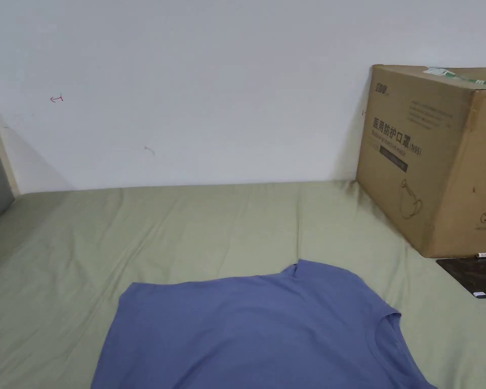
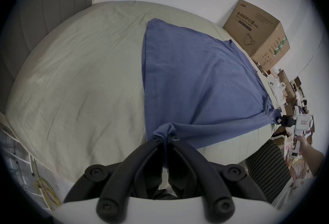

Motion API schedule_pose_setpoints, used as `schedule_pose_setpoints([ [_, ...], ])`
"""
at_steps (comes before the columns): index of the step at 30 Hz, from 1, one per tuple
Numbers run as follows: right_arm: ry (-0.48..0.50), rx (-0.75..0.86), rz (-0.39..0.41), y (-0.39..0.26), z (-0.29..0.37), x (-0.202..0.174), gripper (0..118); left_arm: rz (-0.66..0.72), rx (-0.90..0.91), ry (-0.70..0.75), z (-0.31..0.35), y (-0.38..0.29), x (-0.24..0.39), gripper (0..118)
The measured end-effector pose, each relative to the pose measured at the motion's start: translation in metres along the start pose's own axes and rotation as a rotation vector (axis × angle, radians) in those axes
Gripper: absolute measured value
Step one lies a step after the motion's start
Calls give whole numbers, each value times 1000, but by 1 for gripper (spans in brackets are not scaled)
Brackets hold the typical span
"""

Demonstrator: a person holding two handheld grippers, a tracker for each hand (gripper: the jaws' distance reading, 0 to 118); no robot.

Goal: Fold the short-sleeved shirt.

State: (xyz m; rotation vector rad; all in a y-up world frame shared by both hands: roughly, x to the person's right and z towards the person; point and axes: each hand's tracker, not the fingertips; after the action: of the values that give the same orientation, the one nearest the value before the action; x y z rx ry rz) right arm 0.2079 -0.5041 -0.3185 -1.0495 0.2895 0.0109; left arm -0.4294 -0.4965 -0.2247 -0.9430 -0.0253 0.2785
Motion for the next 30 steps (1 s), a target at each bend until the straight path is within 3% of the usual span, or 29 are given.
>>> schedule_pose_setpoints([
  [1, -7, 4, 3, 0, 1, 0, 0, -11, 2, -4, 2, 0, 0, 8],
  [2, -12, 8, 3, 1, 2, -2, 5, -21, 7, -12, 4, -1, 0, 20],
  [3, -12, 13, 0, 1, 4, -3, 25, -31, 9, -15, 6, -1, -1, 41],
  [4, -6, 15, -7, 1, 7, -3, 78, -39, 3, -15, 7, -1, -2, 83],
  [5, 3, 10, -19, 1, 7, -1, 111, -47, -10, -25, 9, -3, -3, 104],
  [6, 5, -11, -35, 0, 8, -1, 118, -50, -16, -29, 12, -4, -3, 107],
  [9, -10, 51, -48, -1, 28, -9, 118, -65, 28, -41, 36, -4, 2, 105],
  [13, -13, 224, -50, 4, 65, -29, 118, -38, 249, -70, 78, 2, 28, 104],
  [17, 59, 614, -120, 4, 116, -63, 116, 9, 598, -43, 119, -2, 71, 104],
  [20, 71, 906, -158, 0, 141, -92, 99, -32, 818, 10, 139, -9, 105, 101],
  [21, 54, 956, -160, 3, 145, -101, 86, -41, 870, 8, 144, -11, 112, 97],
  [22, 31, 1009, -170, 5, 150, -110, 49, -57, 920, 4, 150, -14, 121, 79],
  [23, 7, 1036, -174, 10, 153, -116, 12, -64, 949, 17, 154, -15, 129, 49],
  [24, -4, 1048, -179, 13, 155, -120, 0, -80, 956, 51, 155, -14, 134, 7],
  [25, 16, 1059, -192, 17, 153, -120, 0, -105, 957, 137, 157, -14, 139, 0],
  [27, 168, 1016, -185, 25, 156, -115, 0, -143, 953, 49, 161, -13, 142, 0],
  [28, 121, 1013, -182, 26, 158, -117, 0, -165, 930, 69, 163, -10, 142, 0],
  [30, 120, 1012, -174, 23, 161, -110, 0, -182, 849, 108, 165, -1, 140, 0],
])
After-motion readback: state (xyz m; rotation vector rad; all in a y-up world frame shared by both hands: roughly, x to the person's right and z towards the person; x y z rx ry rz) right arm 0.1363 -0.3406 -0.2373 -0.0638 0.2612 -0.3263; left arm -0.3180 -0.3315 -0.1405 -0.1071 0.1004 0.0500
